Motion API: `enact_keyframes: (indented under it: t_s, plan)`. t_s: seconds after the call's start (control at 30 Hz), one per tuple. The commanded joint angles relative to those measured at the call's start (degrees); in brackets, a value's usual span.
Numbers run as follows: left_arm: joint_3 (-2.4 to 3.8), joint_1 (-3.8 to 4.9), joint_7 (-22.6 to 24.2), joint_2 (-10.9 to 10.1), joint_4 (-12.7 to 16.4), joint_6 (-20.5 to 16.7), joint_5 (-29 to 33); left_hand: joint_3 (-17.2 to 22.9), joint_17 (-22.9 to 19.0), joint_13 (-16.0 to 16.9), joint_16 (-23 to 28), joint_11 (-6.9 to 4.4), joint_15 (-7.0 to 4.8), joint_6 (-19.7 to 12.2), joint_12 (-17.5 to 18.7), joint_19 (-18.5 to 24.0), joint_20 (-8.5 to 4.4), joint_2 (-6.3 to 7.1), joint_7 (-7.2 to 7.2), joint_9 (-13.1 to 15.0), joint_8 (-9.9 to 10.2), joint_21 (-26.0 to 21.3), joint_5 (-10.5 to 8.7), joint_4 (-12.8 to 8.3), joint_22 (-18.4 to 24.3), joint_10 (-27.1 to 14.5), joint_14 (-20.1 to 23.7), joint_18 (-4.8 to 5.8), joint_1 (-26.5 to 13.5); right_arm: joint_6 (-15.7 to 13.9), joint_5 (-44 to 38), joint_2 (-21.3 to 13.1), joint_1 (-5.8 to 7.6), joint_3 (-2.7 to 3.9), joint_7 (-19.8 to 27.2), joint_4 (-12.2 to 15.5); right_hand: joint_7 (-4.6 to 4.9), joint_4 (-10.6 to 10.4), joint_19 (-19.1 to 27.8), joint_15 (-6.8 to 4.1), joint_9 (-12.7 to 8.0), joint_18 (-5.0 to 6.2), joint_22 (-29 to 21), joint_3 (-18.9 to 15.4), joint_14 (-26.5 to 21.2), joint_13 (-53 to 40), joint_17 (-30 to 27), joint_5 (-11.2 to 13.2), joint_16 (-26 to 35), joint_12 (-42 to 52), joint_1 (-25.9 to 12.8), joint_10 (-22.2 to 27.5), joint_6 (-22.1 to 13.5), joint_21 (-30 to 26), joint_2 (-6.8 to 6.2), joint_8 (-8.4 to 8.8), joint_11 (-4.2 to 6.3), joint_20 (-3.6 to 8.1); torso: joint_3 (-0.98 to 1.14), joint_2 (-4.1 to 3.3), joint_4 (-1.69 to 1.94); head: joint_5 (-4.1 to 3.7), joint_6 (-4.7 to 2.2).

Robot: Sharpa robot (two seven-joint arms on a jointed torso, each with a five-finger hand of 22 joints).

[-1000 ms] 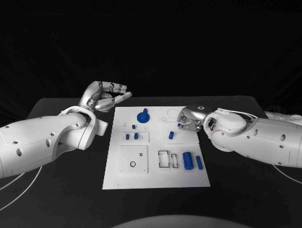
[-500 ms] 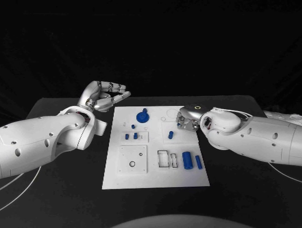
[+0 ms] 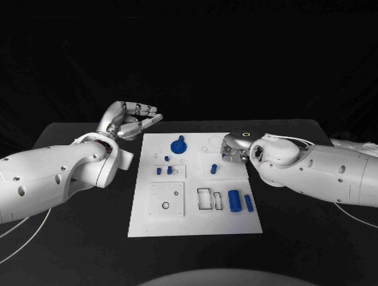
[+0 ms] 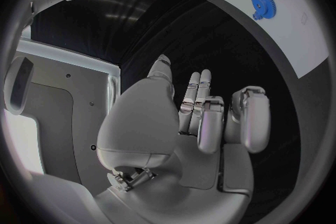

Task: Assemble the parts on the task board

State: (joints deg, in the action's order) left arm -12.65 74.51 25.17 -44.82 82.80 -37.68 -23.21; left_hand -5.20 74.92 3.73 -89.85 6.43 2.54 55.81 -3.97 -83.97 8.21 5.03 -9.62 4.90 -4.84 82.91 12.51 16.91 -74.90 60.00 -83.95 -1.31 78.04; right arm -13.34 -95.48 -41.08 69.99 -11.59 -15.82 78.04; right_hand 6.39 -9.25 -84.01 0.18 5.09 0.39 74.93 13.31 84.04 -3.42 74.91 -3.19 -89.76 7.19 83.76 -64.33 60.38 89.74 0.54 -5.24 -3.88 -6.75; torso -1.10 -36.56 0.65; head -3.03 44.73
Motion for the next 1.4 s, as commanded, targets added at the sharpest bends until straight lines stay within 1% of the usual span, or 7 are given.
enact_keyframes:
  t_s: [0.03, 0.23, 0.4, 0.7, 0.9, 1.03, 1.4]
  plan:
    - [0.04, 0.03, 0.3, 0.0, 0.2, 0.0, 0.2, 0.3, 15.1, 0.0, -0.1, 0.24, 0.18, 0.3, 0.1, -1.6, 0.26, -0.83, 0.02, 0.0, 0.3, -0.1, -0.22, -0.1, -12.9, 0.3, -6.0, -0.37, 0.0, 1.9, -1.0, 0.1, -0.23, -0.15, -0.7, 0.0, -0.12, 0.1, -6.0, -0.58, 0.2, -0.39, 15.1, 0.4, 6.0, -0.1, 15.1, 0.3, -0.2, -0.3, 0.8, -1.0, 0.9, 0.3, 0.01, -0.32, 0.12, 0.59, 0.01, -0.02, 0.0, 0.02, -0.08]
    - [0.04, 0.03, 0.3, -0.1, 0.2, 0.0, 0.2, 0.4, 15.1, 0.0, -0.1, 0.22, 0.16, 0.4, 0.1, -1.4, 0.25, -1.04, 0.04, 0.0, 0.3, -0.4, -0.25, -0.1, -12.8, 0.3, -6.0, -0.45, 0.0, 1.1, -1.4, 0.0, -0.29, -0.15, -0.9, 0.1, -0.6, 0.7, -6.0, -1.15, 0.4, -0.39, 15.1, 1.5, 6.0, -0.1, 15.1, 0.2, -0.2, -0.6, 1.8, -3.2, 2.6, 0.3, 0.64, -0.82, 0.73, 1.18, -0.02, -0.02, 0.01, -0.01, -0.13]
    - [0.03, 0.03, 0.3, -0.1, 0.3, 0.0, 0.2, 0.4, 15.1, 0.0, -0.1, 0.22, 0.16, 0.4, 0.1, -1.4, 0.25, -1.04, 0.04, 0.0, 0.3, -0.4, -0.25, -0.1, -12.8, 0.3, -6.0, -0.45, 0.0, -0.6, -1.5, -0.1, -0.32, -0.15, -0.7, 0.3, -0.78, 0.8, -6.0, -1.38, 0.6, -0.39, 15.1, 1.8, 6.0, -0.1, 15.1, 0.2, -0.2, -1.0, 1.9, -4.3, 3.4, 0.3, 0.88, -0.97, 0.96, 1.45, -0.02, 0.0, 0.04, -0.06, -0.04]
    - [0.03, 0.03, 0.4, -0.4, 0.5, 0.0, 0.2, 0.4, 15.1, 0.0, -0.1, 0.19, 0.14, 0.4, 0.1, -1.4, 0.24, -1.25, 0.07, 0.0, 0.3, -0.5, -0.27, -0.1, -12.8, 0.4, -6.0, -0.46, 0.1, -6.5, -1.0, -1.0, -0.35, -0.13, 0.8, 1.3, -0.84, 1.0, -6.0, -1.57, 0.8, -0.39, 15.1, 2.0, 6.0, -0.1, 15.1, 0.2, -0.2, -1.4, 1.9, -6.1, 4.5, 0.3, 0.76, -1.31, 1.07, 1.71, 0.01, -0.08, 0.08, 0.31, -0.17]
    - [0.03, 0.04, 0.3, -0.5, 0.5, 0.0, 0.2, 0.4, 15.1, 0.0, -0.1, 0.19, 0.14, 0.4, 0.1, -1.4, 0.24, -1.25, 0.07, 0.0, 0.3, -0.5, -0.27, -0.1, -12.8, 0.4, -6.0, -0.46, 0.1, -9.4, 0.3, -2.4, -0.15, 0.09, 1.6, 3.1, -0.82, 0.9, -6.0, -1.55, 0.9, -0.39, 15.1, 2.0, 6.0, -0.1, 15.1, 0.3, -0.2, -1.6, 1.8, -6.7, 4.9, 0.3, 0.63, -1.39, 1.05, 1.74, -0.01, -0.05, 0.0, 0.54, 0.06]
    - [0.03, 0.04, 0.3, -0.5, 0.5, 0.0, 0.2, 0.4, 15.1, 0.0, -0.1, 0.19, 0.14, 0.5, 0.1, -1.3, 0.24, -1.33, 0.08, 0.0, 0.3, -0.6, -0.28, -0.1, -12.7, 0.4, -6.0, -0.49, 0.1, -10.8, 1.0, -3.3, 0.42, 0.24, 2.1, 4.6, -0.78, 0.9, -6.0, -1.49, 0.9, -0.39, 15.1, 2.0, 6.0, -0.1, 15.1, 0.3, -0.2, -1.7, 1.8, -6.7, 4.9, 0.3, 0.56, -1.39, 1.0, 1.73, -0.02, -0.08, -0.02, 0.5, 0.11]
    - [0.03, 0.04, 0.2, -0.1, 0.1, 0.2, 0.2, 0.4, 15.1, 0.0, -0.1, 0.18, 0.13, 0.5, 0.1, -1.1, 0.23, -1.38, 0.08, 0.0, 0.3, -1.0, -0.28, -0.1, -12.6, 0.4, -6.0, -0.57, 0.1, -12.1, 3.0, -6.4, 3.45, 0.39, 2.5, 9.8, -0.61, 0.9, -6.0, -1.24, 0.9, -0.39, 15.1, 2.0, 6.0, 0.0, 15.1, 0.3, -0.2, -2.1, 1.8, -6.8, 4.9, 0.3, 0.28, -1.3, 0.84, 1.61, -0.02, -0.03, 0.02, 0.41, 0.28]
